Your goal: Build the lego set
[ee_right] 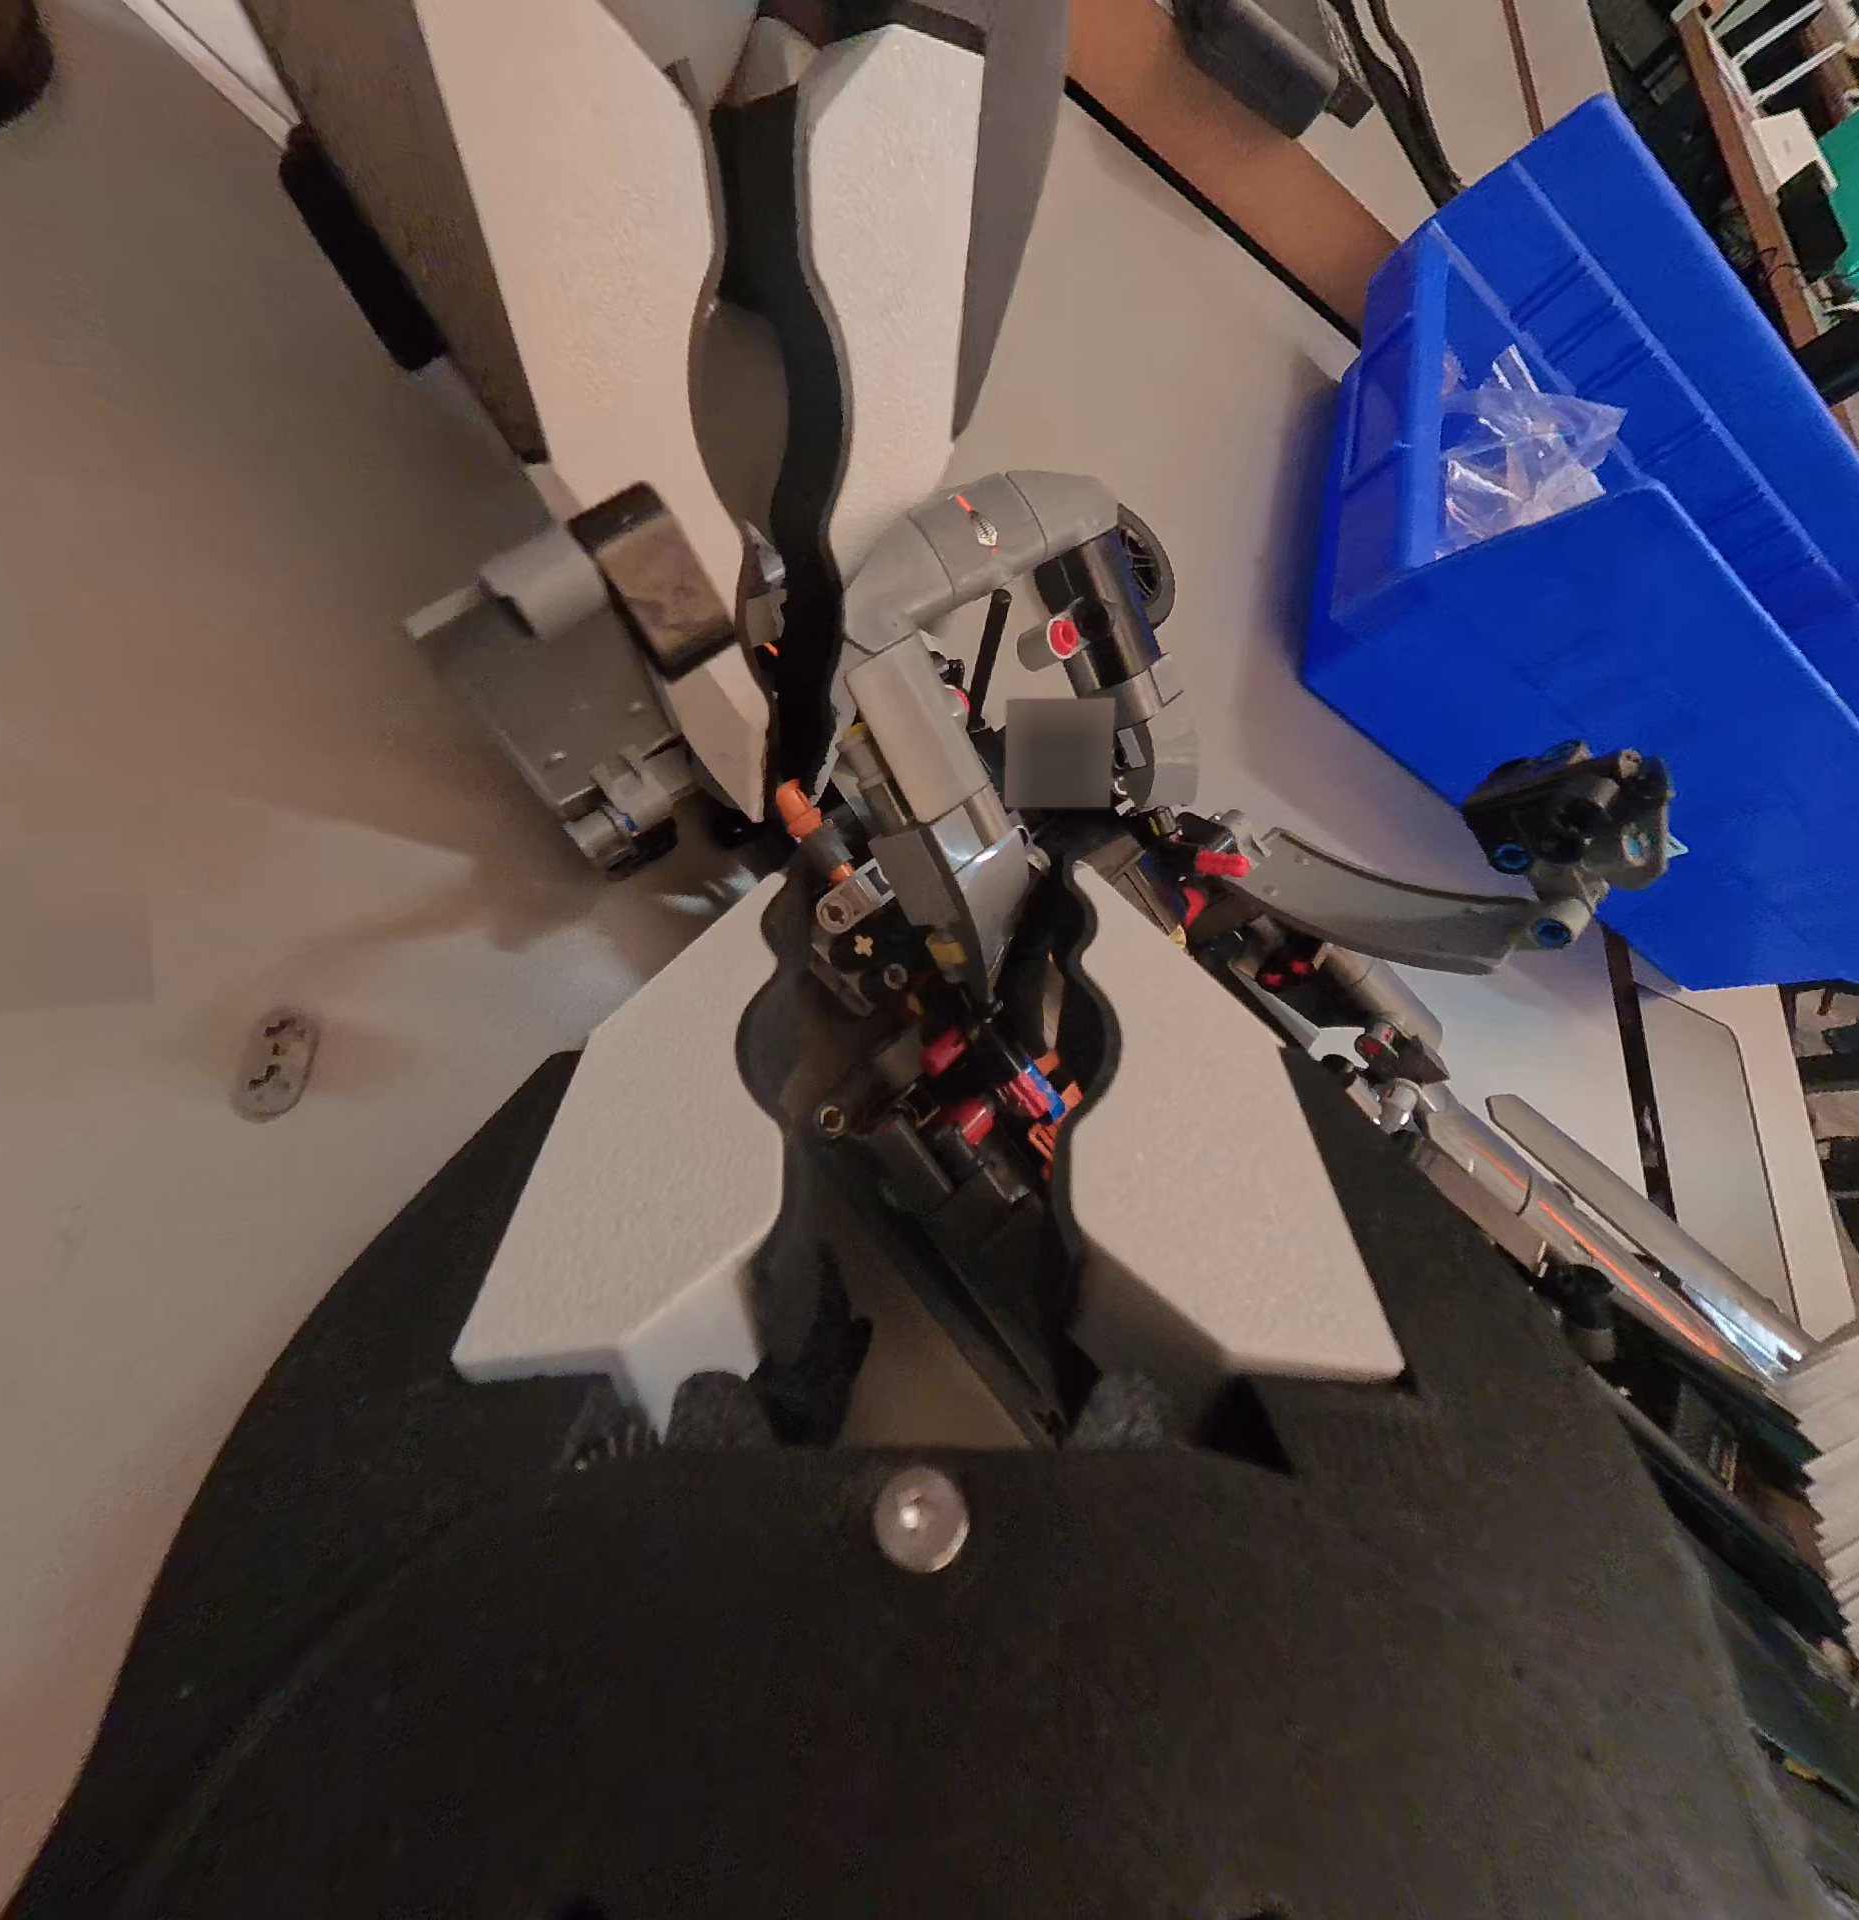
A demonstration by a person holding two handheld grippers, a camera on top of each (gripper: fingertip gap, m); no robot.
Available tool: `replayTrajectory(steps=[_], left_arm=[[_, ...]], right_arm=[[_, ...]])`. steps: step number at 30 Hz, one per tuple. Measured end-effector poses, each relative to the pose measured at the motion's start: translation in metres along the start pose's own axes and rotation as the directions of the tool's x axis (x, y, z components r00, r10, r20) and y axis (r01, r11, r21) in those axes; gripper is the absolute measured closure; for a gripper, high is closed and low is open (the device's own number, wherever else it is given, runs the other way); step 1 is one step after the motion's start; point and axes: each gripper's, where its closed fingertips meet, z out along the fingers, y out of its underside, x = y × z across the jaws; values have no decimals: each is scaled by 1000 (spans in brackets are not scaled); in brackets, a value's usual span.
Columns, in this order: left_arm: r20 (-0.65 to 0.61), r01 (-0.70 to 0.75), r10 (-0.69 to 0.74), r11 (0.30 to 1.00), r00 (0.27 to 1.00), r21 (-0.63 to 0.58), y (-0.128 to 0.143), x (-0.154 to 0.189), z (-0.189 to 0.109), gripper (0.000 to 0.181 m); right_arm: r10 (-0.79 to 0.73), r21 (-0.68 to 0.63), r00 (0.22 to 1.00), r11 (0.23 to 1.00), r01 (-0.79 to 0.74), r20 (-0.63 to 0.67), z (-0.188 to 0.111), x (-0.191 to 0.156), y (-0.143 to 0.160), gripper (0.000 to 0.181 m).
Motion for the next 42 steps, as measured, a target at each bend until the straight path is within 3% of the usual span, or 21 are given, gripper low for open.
replayTrajectory(steps=[15,20,29,37,42], left_arm=[[9,86,-86,995,996,49,1,0,0,177],[45,59,-59,998,997,13,-2,-1,3,178],[141,6,-14,999,990,54,-1,4,2,179],[-16,25,-25,1000,1000,9,0,-2,-1,180],[-8,81,-81,994,997,72,1,-3,-1,179]], right_arm=[[-6,3,1000,1000,6,8,0,-1,-1,137],[-11,-6,1000,1000,11,6,0,-1,0,141],[-21,5,1000,1000,21,23,-2,-4,0,140],[-9,11,1000,1000,9,17,-2,-2,0,142],[-16,11,1000,1000,16,22,-1,-2,0,143]])
